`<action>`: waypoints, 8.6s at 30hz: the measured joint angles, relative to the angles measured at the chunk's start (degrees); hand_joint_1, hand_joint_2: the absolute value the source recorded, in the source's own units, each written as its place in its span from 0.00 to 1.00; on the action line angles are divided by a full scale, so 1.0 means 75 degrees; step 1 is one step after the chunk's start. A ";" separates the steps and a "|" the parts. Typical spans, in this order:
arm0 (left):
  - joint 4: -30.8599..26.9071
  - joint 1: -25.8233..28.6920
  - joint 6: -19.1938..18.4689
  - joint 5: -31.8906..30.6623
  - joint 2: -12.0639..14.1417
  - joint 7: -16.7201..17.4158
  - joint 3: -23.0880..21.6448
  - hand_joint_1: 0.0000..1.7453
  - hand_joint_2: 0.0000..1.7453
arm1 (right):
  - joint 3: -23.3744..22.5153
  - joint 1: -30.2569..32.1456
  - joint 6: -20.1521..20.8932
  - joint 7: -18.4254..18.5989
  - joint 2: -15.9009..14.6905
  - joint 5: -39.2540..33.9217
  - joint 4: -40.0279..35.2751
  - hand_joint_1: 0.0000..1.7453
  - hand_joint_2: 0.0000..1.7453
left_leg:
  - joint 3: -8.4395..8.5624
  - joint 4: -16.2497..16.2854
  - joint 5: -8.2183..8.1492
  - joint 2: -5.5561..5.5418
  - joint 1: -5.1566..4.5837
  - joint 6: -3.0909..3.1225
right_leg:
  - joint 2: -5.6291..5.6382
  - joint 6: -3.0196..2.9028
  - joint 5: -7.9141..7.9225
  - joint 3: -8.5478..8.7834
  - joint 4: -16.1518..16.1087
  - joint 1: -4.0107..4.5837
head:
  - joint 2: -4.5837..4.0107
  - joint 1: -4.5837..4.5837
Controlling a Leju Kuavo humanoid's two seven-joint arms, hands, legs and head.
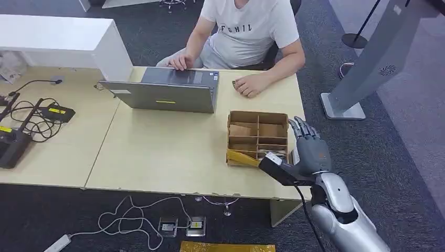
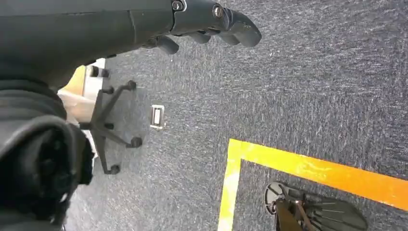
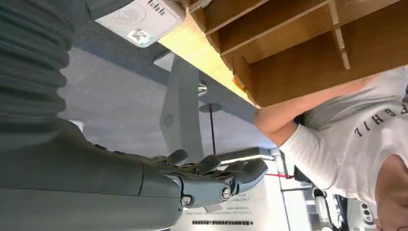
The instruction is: Pass the card to the sensor for recognition and then transmit it.
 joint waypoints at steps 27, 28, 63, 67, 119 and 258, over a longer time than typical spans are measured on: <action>0.0000 -0.0006 -0.0035 0.0053 0.0000 0.0017 -0.0070 0.00 0.00 | 0.0050 0.0092 -0.0298 0.0172 0.0213 0.0051 0.0379 0.00 1.00 | 0.0000 0.0000 0.0000 0.0000 0.0000 0.0000 | 0.0000 0.0000 0.0000 0.0001 0.0000 0.0000 | 0.0000 0.0000; 0.0000 -0.0006 -0.0035 0.0099 0.0000 0.0017 -0.0070 0.00 0.00 | 0.0052 0.0092 -0.0289 0.0189 0.0236 0.0097 0.0391 0.00 1.00 | 0.0000 0.0000 0.0000 0.0000 0.0000 0.0000 | 0.0000 0.0000 0.0000 0.0001 0.0000 0.0000 | 0.0000 0.0000; 0.0000 -0.0047 -0.0093 -0.0006 0.0000 0.0009 -0.0134 0.00 0.00 | 0.0198 -0.0381 -0.0289 -0.0271 0.0889 0.0543 0.1478 0.00 1.00 | 0.0000 0.0000 0.0000 0.0000 0.0000 0.0000 | 0.0000 0.0000 0.0000 0.0001 0.0000 0.0000 | 0.0000 0.0000; 0.0000 -0.0046 -0.0087 0.0012 0.0000 0.0006 -0.0134 0.00 0.00 | 0.0198 -0.0431 -0.0275 -0.0269 0.0906 0.0558 0.1559 0.00 1.00 | 0.0000 0.0000 0.0000 0.0000 0.0000 0.0000 | 0.0001 0.0000 0.0000 0.0001 0.0000 0.0000 | 0.0000 0.0000; 0.0003 -0.0040 -0.0099 -0.0064 0.0023 -0.0079 -0.0137 0.00 0.00 | -0.0012 -0.0362 0.0198 0.0005 0.0688 0.0578 0.1623 0.00 1.00 | 0.0004 0.0000 0.0000 0.0003 0.0000 0.0000 | 0.0006 0.0000 0.0000 0.0001 0.0000 0.0000 | 0.0000 0.0000; 0.0003 0.0008 -0.0079 0.0353 0.0152 -0.0137 -0.0134 0.00 0.00 | 0.1029 -0.1526 0.1136 -0.0076 0.0149 -0.0305 0.1816 0.00 1.00 | 0.0002 0.0001 0.0000 0.0004 0.0000 0.0000 | 0.0006 0.0000 0.0000 -0.0001 0.0001 0.0000 | 0.0000 0.0000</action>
